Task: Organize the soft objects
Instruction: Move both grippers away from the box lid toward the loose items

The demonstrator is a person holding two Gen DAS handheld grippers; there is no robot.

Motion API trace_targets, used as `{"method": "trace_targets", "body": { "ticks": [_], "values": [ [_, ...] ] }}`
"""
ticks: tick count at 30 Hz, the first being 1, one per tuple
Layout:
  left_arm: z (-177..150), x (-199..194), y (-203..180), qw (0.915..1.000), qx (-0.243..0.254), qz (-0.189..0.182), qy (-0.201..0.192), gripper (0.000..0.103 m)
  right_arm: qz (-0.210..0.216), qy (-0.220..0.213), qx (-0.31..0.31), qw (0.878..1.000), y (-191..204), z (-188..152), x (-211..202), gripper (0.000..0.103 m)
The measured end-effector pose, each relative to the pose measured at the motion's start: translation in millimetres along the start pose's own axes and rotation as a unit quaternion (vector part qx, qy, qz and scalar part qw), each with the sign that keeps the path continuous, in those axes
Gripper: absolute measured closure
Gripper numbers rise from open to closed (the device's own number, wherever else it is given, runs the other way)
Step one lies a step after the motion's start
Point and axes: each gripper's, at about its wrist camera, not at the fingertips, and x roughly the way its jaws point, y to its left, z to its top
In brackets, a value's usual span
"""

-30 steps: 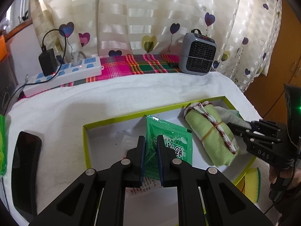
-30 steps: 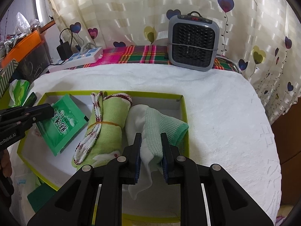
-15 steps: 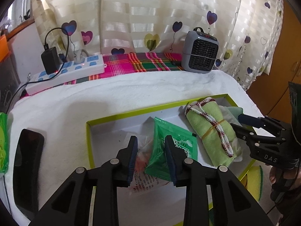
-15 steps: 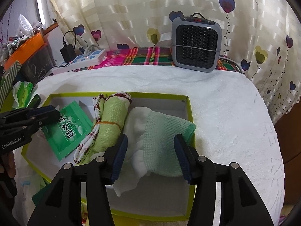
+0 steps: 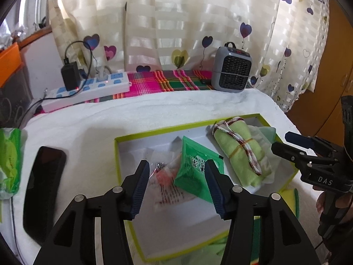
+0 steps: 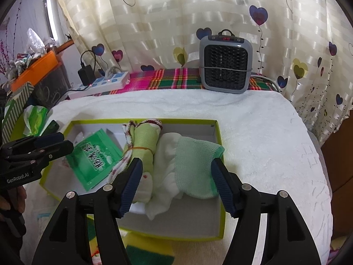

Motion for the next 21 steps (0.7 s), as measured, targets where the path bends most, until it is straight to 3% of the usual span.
{"method": "trace_targets", "body": {
  "ticks": [21],
  "values": [
    [-56.4, -73.0, -0.3, 0.9994, -0.015, 0.015, -0.027, 0.051, 0.009, -0.029, 0.029, 0.999, 0.9, -44.3, -60.9, 0.038]
  ]
}}
